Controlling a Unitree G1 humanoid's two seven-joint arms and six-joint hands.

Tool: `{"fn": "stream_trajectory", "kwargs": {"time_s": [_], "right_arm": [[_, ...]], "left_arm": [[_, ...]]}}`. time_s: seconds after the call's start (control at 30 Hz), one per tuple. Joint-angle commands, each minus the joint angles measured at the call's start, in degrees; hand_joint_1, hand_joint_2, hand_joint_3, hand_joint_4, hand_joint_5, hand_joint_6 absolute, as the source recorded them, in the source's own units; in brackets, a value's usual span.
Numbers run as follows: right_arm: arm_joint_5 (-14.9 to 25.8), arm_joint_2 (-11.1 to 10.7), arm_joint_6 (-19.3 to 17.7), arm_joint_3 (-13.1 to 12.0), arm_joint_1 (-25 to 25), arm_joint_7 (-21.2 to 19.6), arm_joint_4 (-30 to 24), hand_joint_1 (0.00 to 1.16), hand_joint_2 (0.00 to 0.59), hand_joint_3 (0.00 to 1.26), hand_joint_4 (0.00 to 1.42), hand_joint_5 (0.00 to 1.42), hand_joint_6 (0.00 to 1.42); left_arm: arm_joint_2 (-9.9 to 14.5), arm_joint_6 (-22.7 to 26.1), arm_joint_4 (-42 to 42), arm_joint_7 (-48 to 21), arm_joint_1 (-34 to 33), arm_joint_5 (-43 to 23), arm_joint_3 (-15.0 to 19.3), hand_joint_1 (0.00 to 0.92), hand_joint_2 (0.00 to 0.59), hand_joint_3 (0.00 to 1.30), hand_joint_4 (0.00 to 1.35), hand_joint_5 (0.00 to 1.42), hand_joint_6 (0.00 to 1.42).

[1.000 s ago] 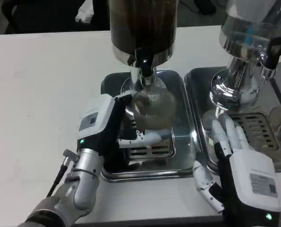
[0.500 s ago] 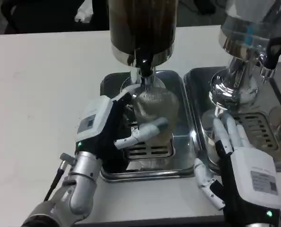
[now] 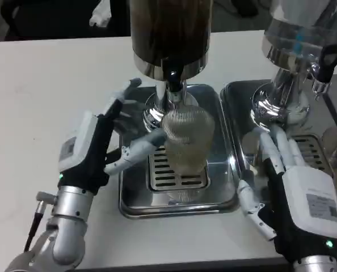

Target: Grasp the cup under the faucet to collect the drink, then remove the cup.

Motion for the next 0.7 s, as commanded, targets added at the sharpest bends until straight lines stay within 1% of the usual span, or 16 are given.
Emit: {"fn": "stream_trajectory", "kwargs": {"time_s": [0.03, 0.1, 0.13, 0.17, 0.2, 0.23, 0.3, 0.37, 0.47, 0.6, 0.7], "right_arm": [[0.98, -0.54, -0.96, -0.74, -0.78, 0.26, 0.75, 0.09, 0.519, 0.05, 0.0, 0.04, 0.23], [1.38, -0.64, -1.27, -0.98, -0.92, 0.33, 0.85, 0.1, 0.517, 0.03, 0.0, 0.04, 0.23], [1.59, -0.73, -1.4, -1.01, -1.1, 0.54, 0.92, 0.1, 0.502, 0.02, 0.0, 0.04, 0.23], [1.72, -0.82, -1.49, -1.01, -1.29, 0.73, 0.99, 0.11, 0.497, 0.01, 0.0, 0.03, 0.22], [1.88, -0.89, -1.56, -1.0, -1.49, 0.92, 1.07, 0.11, 0.494, 0.01, 0.0, 0.03, 0.22], [1.96, -0.92, -1.62, -0.92, -1.67, 1.08, 1.16, 0.11, 0.492, 0.0, 0.0, 0.03, 0.22], [2.19, -1.1, -1.75, -0.9, -1.96, 1.39, 1.27, 0.11, 0.49, 0.0, 0.0, 0.02, 0.22], [2.4, -1.33, -1.89, -0.98, -2.1, 1.59, 1.33, 0.11, 0.488, 0.0, 0.0, 0.02, 0.22], [2.61, -1.5, -1.98, -1.0, -2.13, 1.73, 1.33, 0.11, 0.486, 0.0, 0.0, 0.02, 0.22], [2.56, -1.31, -1.87, -1.02, -1.8, 1.58, 1.08, 0.11, 0.485, 0.0, 0.0, 0.02, 0.22], [2.57, -1.13, -1.75, -1.06, -1.6, 1.39, 1.01, 0.12, 0.482, 0.0, 0.0, 0.02, 0.22]], "left_arm": [[3.21, -5.34, -5.67, -2.44, 3.69, -3.92, 3.68, 0.0, 0.0, 0.12, 0.36, 0.56, 0.62], [4.51, -7.67, -9.37, -6.15, 5.36, -6.61, 5.09, 0.0, 0.0, 0.11, 0.31, 0.5, 0.57], [5.14, -8.87, -11.53, -8.64, 6.27, -8.47, 5.71, 0.0, 0.0, 0.1, 0.25, 0.42, 0.47], [5.44, -9.44, -13.15, -10.63, 6.94, -9.85, 6.2, 0.0, 0.0, 0.09, 0.21, 0.38, 0.39], [5.54, -9.97, -14.78, -13.27, 7.64, -11.82, 6.78, 0.0, 0.003, 0.05, 0.13, 0.3, 0.29], [5.61, -10.68, -16.97, -16.71, 8.49, -14.91, 7.05, 0.0, 0.026, 0.02, 0.09, 0.25, 0.23], [5.57, -10.96, -22.1, -23.87, 10.01, -21.14, 7.28, 0.0, 0.046, 0.0, 0.01, 0.14, 0.13], [5.64, -10.07, -27.23, -29.43, 10.77, -25.89, 6.82, 0.0, 0.06, 0.0, 0.0, 0.1, 0.08], [5.33, -7.53, -33.11, -36.41, 11.34, -30.61, 7.18, 0.0, 0.066, 0.0, 0.0, 0.04, 0.02], [4.43, -4.4, -37.81, -44.16, 10.32, -35.09, 7.02, 0.0, 0.069, 0.0, 0.0, 0.01, 0.0], [3.48, -2.9, -40.16, -47.65, 9.24, -35.68, 7.17, 0.0, 0.072, 0.0, 0.0, 0.01, 0.0]]}}
